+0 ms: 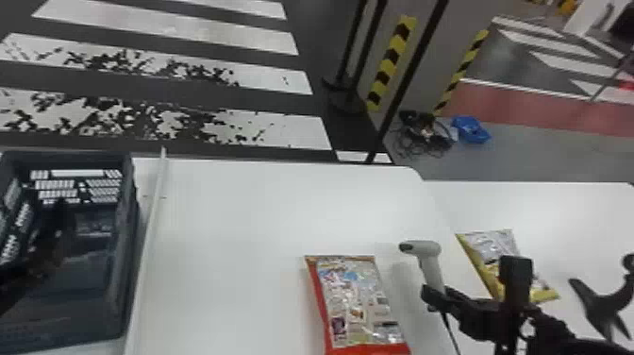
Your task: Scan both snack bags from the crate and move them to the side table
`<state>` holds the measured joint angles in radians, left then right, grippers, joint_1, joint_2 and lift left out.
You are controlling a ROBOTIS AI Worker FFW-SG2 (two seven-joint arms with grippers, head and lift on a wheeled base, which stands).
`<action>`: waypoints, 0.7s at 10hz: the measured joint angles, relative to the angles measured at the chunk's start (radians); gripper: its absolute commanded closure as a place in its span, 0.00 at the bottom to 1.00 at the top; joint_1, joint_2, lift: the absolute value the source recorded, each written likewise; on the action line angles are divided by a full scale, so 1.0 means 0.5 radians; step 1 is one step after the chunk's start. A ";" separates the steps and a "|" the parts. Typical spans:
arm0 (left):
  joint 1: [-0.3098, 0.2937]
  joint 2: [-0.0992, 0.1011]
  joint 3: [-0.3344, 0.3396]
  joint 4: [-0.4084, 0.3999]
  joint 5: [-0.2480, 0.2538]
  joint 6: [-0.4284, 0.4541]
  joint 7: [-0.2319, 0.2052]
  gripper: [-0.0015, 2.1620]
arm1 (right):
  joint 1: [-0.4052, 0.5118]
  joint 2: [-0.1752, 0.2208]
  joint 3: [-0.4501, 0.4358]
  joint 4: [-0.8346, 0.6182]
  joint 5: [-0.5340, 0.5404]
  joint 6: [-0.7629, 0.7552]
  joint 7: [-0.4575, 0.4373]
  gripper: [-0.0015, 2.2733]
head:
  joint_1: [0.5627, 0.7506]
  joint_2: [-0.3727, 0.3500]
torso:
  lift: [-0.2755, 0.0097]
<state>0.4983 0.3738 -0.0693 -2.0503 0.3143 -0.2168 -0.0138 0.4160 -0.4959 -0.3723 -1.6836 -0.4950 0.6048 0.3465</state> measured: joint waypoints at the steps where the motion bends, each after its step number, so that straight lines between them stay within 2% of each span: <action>1: 0.000 -0.002 -0.001 -0.001 0.000 0.002 -0.003 0.04 | -0.005 -0.002 0.008 0.031 0.001 -0.005 -0.011 0.70 | 0.70 0.05 | 0.63; 2: 0.001 -0.001 -0.004 -0.001 0.000 0.003 -0.005 0.04 | -0.007 -0.002 0.012 0.045 0.005 -0.010 -0.016 0.37 | 0.70 0.04 | 0.63; 3: 0.001 0.002 -0.005 -0.003 0.000 0.003 -0.006 0.04 | -0.007 -0.002 0.014 0.055 0.015 -0.030 -0.014 0.27 | 0.70 0.04 | 0.63; 4: 0.001 0.006 -0.006 -0.007 0.000 0.003 -0.006 0.04 | -0.007 -0.003 0.016 0.061 0.022 -0.049 -0.009 0.08 | 0.70 0.03 | 0.63; 5: 0.001 0.009 -0.006 -0.015 0.000 0.003 -0.006 0.04 | -0.003 -0.003 0.017 0.062 0.023 -0.064 -0.001 0.04 | 0.70 0.03 | 0.63; 7: 0.002 0.010 -0.009 -0.031 0.000 0.003 -0.006 0.04 | 0.044 0.005 -0.004 0.008 -0.003 -0.106 -0.004 0.04 | 0.70 0.04 | 0.63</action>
<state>0.4991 0.3788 -0.0736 -2.0660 0.3144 -0.2154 -0.0169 0.4379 -0.4932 -0.3742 -1.6794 -0.4965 0.5519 0.3443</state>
